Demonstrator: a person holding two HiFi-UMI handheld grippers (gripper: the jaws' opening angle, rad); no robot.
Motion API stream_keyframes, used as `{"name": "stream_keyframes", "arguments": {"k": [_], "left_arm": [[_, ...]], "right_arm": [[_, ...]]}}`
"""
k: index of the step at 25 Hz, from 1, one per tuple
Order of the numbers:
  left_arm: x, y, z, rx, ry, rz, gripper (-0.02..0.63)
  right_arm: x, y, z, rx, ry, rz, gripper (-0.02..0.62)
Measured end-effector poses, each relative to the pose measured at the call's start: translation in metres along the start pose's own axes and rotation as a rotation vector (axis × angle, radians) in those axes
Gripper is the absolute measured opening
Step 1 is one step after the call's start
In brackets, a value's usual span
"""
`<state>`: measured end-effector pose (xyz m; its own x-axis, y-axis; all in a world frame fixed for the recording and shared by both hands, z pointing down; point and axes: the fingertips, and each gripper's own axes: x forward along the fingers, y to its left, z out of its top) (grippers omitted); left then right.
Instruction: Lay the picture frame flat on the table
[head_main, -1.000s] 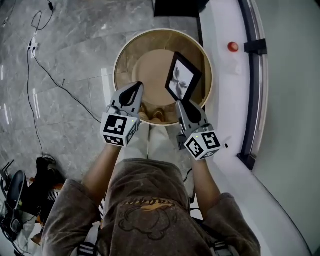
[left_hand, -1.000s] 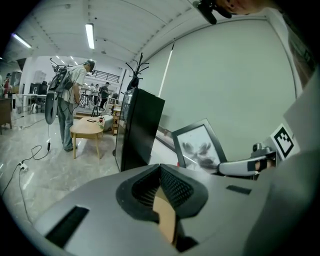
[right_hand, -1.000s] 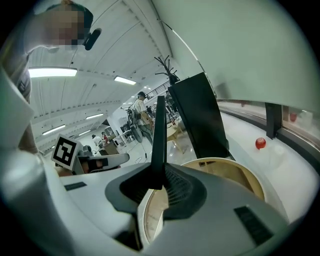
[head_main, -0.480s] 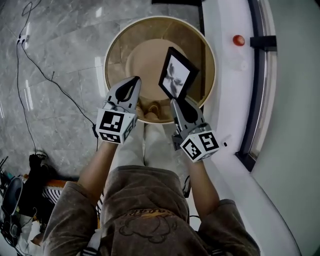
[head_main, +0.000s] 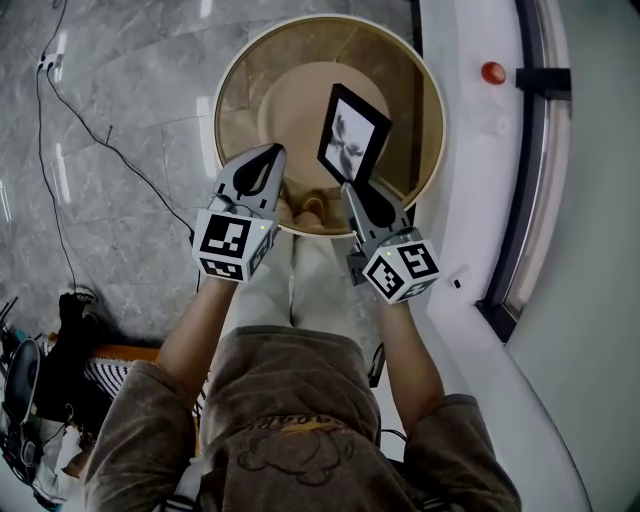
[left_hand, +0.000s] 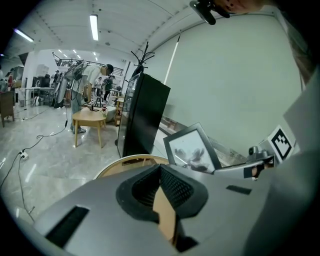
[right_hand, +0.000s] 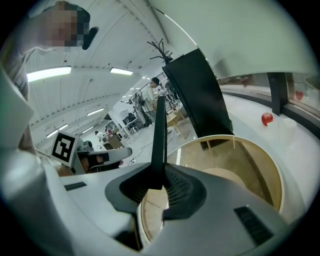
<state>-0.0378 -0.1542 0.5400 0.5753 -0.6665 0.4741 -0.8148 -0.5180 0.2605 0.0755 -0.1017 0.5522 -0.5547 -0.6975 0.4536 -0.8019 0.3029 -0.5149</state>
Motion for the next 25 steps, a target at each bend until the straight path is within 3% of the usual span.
{"name": "stream_keyframes", "arguments": {"k": [16, 25], "left_arm": [[0.007, 0.003, -0.018, -0.053, 0.033, 0.006, 0.018], [0.014, -0.002, -0.027, -0.053, 0.051, -0.004, 0.018]], "right_arm": [[0.049, -0.036, -0.081, 0.096, 0.212, 0.025, 0.086], [0.068, -0.061, -0.107, 0.145, 0.277, 0.01, 0.086]]}}
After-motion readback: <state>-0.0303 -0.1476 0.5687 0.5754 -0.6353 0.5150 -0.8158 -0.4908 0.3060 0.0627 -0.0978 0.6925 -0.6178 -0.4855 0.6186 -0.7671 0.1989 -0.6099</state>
